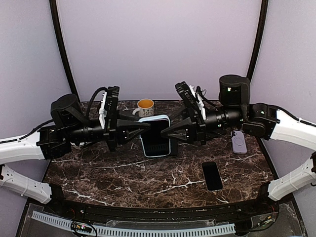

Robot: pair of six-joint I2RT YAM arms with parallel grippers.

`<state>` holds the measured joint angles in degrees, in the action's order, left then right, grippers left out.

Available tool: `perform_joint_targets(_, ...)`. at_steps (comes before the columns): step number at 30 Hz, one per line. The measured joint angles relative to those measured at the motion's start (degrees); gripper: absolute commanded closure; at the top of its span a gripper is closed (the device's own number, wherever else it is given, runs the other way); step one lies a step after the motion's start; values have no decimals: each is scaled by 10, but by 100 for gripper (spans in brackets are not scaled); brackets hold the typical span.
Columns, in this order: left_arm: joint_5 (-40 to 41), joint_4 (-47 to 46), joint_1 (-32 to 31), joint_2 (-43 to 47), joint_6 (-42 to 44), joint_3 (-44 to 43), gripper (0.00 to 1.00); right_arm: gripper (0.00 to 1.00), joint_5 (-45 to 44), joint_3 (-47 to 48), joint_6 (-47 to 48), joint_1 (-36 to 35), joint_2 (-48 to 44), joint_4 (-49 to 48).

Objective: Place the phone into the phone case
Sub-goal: Press the phone case against the phone.

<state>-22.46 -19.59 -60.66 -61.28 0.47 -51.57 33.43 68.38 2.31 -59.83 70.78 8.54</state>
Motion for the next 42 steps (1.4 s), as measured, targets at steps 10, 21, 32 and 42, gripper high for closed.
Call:
perform_joint_targets(10, -2, 0, 0, 0, 4, 12, 100, 94, 4, 0, -8, 0, 4, -12)
perform_joint_targets(21, -6, -3, 0, 0, -14, 16, 100, 100, 3, 3, 5, 1, 8, -11)
perform_joint_targets(32, 40, 1, 0, 6, -26, 19, 27, 100, -30, -8, -12, 3, 10, -13)
perform_joint_targets(42, 241, 133, 0, 44, -63, 19, 12, 100, -129, -8, -91, 37, 68, -11)
